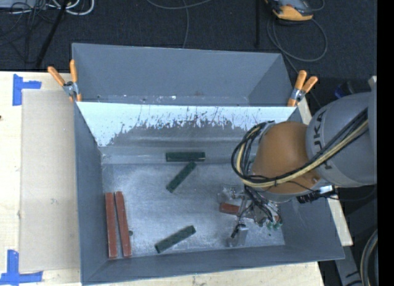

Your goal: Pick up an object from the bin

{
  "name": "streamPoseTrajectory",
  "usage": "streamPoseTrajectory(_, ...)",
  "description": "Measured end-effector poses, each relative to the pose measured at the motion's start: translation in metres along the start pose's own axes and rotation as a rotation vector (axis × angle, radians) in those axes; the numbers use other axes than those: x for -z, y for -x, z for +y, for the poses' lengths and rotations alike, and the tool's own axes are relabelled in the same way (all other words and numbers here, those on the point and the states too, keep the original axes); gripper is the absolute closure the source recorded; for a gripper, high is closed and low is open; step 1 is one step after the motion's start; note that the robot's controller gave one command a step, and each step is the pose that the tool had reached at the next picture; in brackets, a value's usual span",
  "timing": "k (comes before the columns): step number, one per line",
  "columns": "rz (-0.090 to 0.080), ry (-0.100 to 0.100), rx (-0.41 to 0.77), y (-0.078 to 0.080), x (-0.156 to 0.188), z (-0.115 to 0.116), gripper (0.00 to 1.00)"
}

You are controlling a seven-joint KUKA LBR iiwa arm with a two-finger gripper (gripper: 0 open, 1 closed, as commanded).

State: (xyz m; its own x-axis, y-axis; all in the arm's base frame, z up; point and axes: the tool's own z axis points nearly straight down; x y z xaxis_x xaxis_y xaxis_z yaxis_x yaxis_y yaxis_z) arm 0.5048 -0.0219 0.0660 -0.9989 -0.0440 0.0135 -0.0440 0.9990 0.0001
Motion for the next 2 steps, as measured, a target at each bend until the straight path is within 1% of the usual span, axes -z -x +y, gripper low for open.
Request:
streamPoseTrajectory(1,-0.018,-0.003,-0.044,0.0448,0.0047,-0.0591,0.0)
streamPoseTrajectory(2,-0.013,0.001,-0.041,0.043,0.0041,-0.0558,1.0)
